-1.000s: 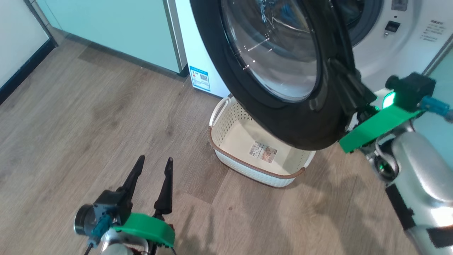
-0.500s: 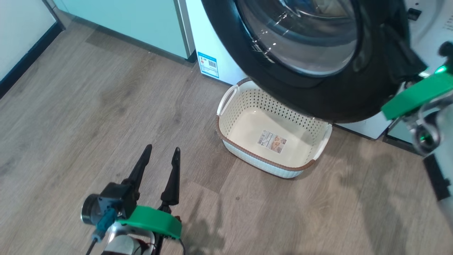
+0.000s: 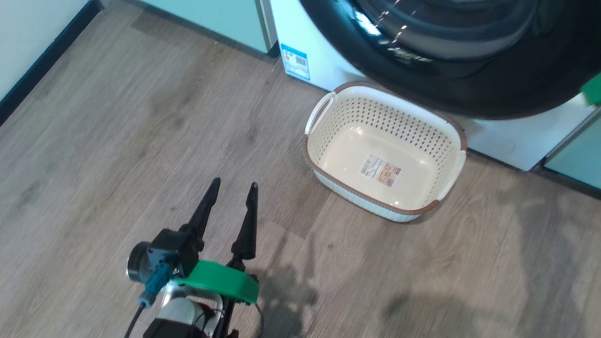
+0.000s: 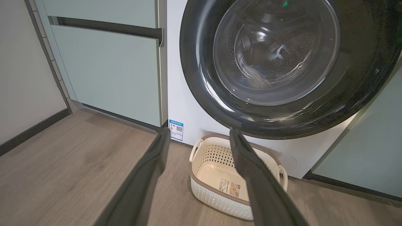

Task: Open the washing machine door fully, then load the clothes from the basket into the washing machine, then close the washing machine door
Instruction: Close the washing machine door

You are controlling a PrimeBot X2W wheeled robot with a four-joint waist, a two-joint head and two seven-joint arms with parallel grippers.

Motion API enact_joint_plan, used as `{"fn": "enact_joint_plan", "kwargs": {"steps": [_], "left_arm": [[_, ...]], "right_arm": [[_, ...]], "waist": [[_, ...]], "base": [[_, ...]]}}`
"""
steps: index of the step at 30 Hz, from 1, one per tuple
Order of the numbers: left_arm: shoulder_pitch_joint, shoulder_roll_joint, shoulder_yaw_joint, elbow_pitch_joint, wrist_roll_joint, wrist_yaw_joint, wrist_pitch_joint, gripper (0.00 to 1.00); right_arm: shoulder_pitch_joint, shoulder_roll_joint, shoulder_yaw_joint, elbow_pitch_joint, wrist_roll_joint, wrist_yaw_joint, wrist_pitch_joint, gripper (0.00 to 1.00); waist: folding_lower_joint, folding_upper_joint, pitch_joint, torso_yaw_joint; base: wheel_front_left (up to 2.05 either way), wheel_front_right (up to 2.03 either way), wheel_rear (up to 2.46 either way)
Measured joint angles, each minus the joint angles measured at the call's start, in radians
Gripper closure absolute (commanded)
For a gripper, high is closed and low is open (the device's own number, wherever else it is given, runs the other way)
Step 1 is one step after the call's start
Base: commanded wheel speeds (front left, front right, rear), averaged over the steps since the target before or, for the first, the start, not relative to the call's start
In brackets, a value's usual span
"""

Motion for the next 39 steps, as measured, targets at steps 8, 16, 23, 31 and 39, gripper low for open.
{"fn": "enact_joint_plan", "kwargs": {"steps": [8, 16, 23, 31, 39], "left_arm": [[-0.027, -0.023, 0.000, -0.002, 0.007, -0.009, -0.001, 0.00], [-0.043, -0.037, 0.007, -0.002, 0.016, -0.022, -0.001, 0.00], [-0.064, -0.040, 0.009, -0.002, 0.018, -0.025, -0.002, 0.00], [-0.064, -0.042, 0.017, 0.006, 0.042, -0.034, -0.003, 0.00], [-0.055, -0.042, 0.028, 0.014, 0.062, -0.044, -0.004, 0.00]], "right_arm": [[-0.119, -0.045, -0.023, 0.077, -0.041, 0.000, 0.000, 1.00], [-0.158, -0.053, -0.037, 0.098, -0.050, 0.000, 0.000, 1.00], [-0.153, -0.051, -0.026, 0.077, -0.060, 0.000, 0.000, 1.00], [-0.049, -0.024, -0.001, -0.055, -0.047, 0.000, 0.000, 1.00], [0.161, -0.002, -0.046, -0.207, -0.031, 0.000, 0.000, 1.00]], "waist": [[0.0000, 0.0000, 0.054, 0.035], [0.0000, 0.0000, 0.086, 0.044], [0.0000, 0.0000, 0.089, 0.036], [-0.0001, 0.0000, 0.065, 0.009], [-0.0001, 0.0000, 0.033, -0.037]], "base": [[0.00, 0.00, 0.00], [0.00, 0.00, 0.00], [0.00, 0.00, 0.00], [0.00, 0.00, 0.00], [0.00, 0.00, 0.00]]}}
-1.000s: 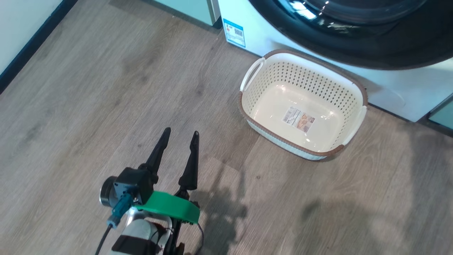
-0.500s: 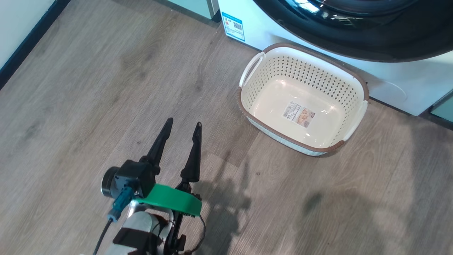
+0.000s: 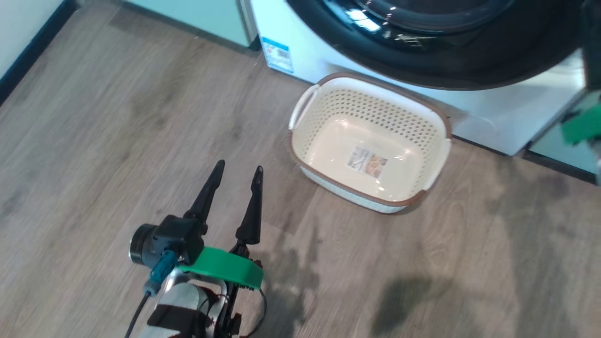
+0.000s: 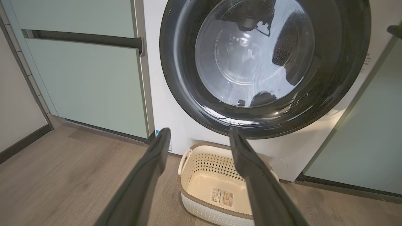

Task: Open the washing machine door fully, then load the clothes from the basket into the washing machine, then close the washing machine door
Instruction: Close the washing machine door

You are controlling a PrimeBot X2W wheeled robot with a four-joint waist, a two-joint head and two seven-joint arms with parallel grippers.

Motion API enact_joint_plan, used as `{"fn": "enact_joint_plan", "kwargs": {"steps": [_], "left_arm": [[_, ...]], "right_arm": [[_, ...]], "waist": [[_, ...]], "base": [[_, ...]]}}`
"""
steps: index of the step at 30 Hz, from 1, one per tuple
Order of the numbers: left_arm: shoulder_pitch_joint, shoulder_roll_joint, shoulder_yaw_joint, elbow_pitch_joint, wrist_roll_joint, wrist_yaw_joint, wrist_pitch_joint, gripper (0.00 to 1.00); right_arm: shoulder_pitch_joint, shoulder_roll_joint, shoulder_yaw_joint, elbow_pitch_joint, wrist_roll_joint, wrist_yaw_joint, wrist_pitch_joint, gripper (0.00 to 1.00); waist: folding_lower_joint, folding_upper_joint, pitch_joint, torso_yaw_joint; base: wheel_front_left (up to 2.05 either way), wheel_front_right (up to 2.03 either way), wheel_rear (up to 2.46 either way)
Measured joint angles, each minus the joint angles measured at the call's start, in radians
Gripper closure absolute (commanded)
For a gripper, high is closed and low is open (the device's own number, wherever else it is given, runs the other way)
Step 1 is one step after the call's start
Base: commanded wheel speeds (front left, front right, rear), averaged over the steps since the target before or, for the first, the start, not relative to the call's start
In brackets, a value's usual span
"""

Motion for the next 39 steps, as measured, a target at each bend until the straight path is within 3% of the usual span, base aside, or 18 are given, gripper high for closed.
{"fn": "enact_joint_plan", "kwargs": {"steps": [6, 7, 8, 10, 11, 12, 26, 39], "left_arm": [[0.006, 0.002, 0.007, 0.012, 0.015, -0.009, 0.000, 0.00], [0.011, 0.003, 0.008, 0.012, 0.016, -0.009, 0.000, 0.00], [0.018, 0.004, 0.009, 0.016, 0.016, -0.010, 0.000, 0.00], [0.025, 0.007, 0.009, 0.023, 0.016, -0.016, 0.000, 0.00], [0.027, 0.010, 0.009, 0.024, 0.020, -0.016, 0.000, 0.00], [0.028, 0.013, 0.009, 0.025, 0.022, -0.016, 0.000, 0.00], [0.127, 0.058, 0.020, 0.021, 0.012, -0.006, 0.050, 0.00], [0.227, 0.075, 0.036, -0.006, -0.005, 0.016, 0.081, 0.00]], "right_arm": [[0.179, 0.040, -0.055, -0.122, -0.016, 0.000, 0.000, 1.00], [0.209, 0.048, -0.064, -0.140, -0.020, 0.000, 0.000, 0.94], [0.240, 0.055, -0.072, -0.157, -0.022, 0.000, 0.000, 0.69], [0.301, 0.076, -0.093, -0.185, -0.031, 0.000, 0.000, 0.54], [0.331, 0.084, -0.100, -0.199, -0.036, 0.000, 0.000, 0.22], [0.358, 0.092, -0.107, -0.211, -0.039, 0.000, 0.000, 0.00], [0.699, 0.200, -0.218, -0.345, -0.095, 0.000, 0.000, 0.00], [0.912, 0.234, -0.210, -0.479, -0.122, 0.000, 0.041, 0.00]], "waist": [[-0.0001, 0.0000, -0.031, -0.054], [0.0000, 0.0000, -0.036, -0.064], [0.0000, 0.0000, -0.041, -0.074], [0.0000, 0.0000, -0.054, -0.092], [-0.0001, 0.0000, -0.061, -0.102], [-0.0001, 0.0000, -0.068, -0.111], [-0.0001, 0.0000, -0.196, -0.259], [0.0000, 0.0000, -0.290, -0.355]], "base": [[0.00, 0.00, 0.00], [0.00, 0.00, 0.00], [0.00, 0.00, 0.00], [0.00, 0.00, 0.00], [0.00, 0.00, 0.00], [0.00, 0.00, 0.00], [0.00, 0.00, 0.00], [0.00, 0.00, 0.00]]}}
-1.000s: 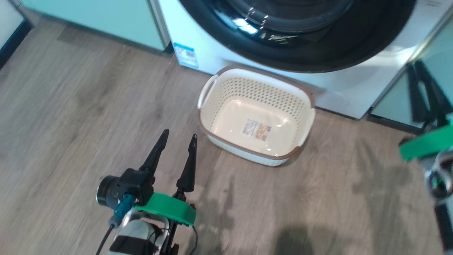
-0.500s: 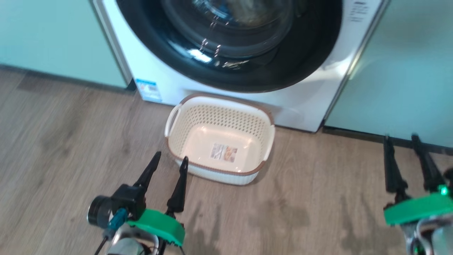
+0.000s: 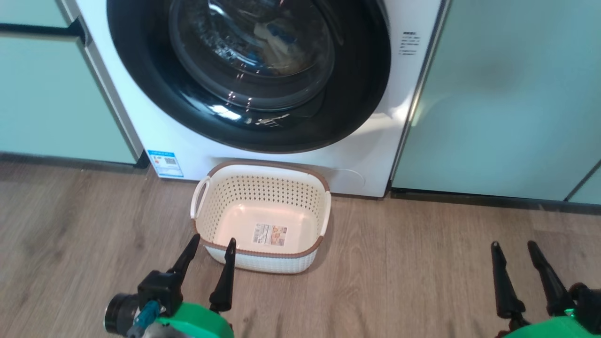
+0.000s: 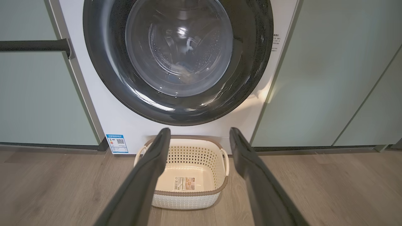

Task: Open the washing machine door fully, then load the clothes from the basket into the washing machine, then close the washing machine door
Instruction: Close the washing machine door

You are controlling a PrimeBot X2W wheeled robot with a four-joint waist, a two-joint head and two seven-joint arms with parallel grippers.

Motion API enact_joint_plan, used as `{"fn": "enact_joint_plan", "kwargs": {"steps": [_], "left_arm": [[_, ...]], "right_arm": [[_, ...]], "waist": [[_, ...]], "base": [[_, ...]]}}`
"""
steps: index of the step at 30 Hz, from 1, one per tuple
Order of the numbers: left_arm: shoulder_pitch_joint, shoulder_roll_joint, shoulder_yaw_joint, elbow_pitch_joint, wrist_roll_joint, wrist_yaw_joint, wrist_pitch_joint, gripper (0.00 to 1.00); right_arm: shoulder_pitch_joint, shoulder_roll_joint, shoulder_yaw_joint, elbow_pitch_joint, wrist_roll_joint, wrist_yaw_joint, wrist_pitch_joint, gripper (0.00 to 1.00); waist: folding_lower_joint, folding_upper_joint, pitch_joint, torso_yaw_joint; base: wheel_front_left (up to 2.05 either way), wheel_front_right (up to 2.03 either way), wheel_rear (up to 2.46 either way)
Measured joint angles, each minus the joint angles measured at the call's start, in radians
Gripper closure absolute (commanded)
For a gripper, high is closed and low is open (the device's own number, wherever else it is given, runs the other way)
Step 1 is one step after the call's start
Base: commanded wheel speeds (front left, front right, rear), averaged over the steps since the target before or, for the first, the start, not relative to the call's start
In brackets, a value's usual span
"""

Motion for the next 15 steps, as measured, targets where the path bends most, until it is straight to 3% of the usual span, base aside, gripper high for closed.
{"fn": "enact_joint_plan", "kwargs": {"steps": [15], "left_arm": [[0.020, 0.016, 0.007, -0.022, -0.017, 0.013, 0.016, 0.00]], "right_arm": [[0.080, 0.009, -0.014, -0.085, 0.001, 0.000, 0.027, 0.00]], "waist": [[0.0001, 0.0000, -0.016, -0.043]], "base": [[0.00, 0.00, 0.00]]}}
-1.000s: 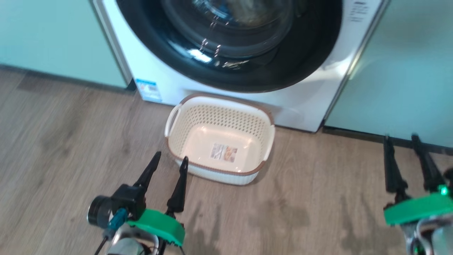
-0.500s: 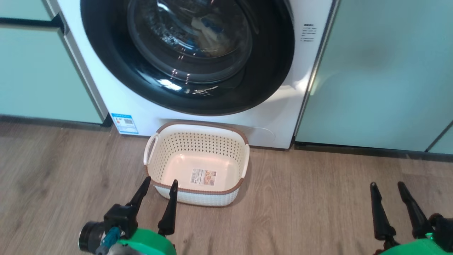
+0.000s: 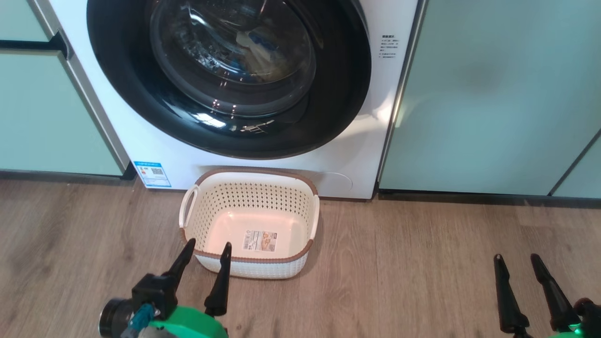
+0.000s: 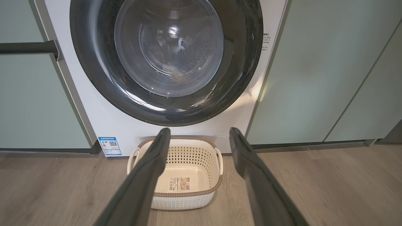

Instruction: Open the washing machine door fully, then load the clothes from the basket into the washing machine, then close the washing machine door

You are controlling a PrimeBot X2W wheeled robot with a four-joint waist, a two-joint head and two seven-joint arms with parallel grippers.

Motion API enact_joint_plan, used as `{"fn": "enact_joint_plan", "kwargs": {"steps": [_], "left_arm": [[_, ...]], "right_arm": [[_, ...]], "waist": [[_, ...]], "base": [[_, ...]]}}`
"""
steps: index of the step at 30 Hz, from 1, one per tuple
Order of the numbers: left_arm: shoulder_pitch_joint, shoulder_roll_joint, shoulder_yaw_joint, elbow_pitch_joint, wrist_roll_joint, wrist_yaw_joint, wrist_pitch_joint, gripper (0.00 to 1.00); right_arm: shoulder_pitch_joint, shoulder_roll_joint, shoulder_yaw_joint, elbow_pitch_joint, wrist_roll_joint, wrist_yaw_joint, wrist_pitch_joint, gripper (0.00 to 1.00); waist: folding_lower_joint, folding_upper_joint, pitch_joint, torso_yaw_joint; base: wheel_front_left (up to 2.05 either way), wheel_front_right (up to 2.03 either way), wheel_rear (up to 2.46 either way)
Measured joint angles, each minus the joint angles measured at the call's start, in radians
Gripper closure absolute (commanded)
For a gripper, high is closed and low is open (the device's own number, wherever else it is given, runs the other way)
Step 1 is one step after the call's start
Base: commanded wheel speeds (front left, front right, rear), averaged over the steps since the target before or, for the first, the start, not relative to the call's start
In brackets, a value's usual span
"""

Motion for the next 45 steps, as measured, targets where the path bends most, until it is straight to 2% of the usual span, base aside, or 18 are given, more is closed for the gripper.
{"fn": "enact_joint_plan", "kwargs": {"steps": [37, 38, 45], "left_arm": [[0.002, 0.019, -0.004, -0.012, -0.009, 0.034, 0.018, 0.00], [0.002, 0.021, -0.005, -0.012, -0.009, 0.034, 0.019, 1.00], [0.031, 0.006, -0.012, 0.046, -0.050, 0.033, 0.026, 1.00]], "right_arm": [[0.009, 0.003, 0.007, 0.013, 0.043, 0.000, -0.003, 0.00], [0.009, 0.003, 0.007, 0.016, 0.043, 0.000, -0.003, 1.00], [0.024, 0.003, 0.011, 0.074, 0.081, 0.000, 0.000, 1.00]], "waist": [[0.0000, 0.0000, -0.005, -0.029], [0.0000, 0.0000, -0.006, -0.030], [0.0000, 0.0000, -0.005, -0.026]], "base": [[0.00, 0.00, 0.00], [0.00, 0.00, 0.00], [0.00, 0.00, 0.00]]}}
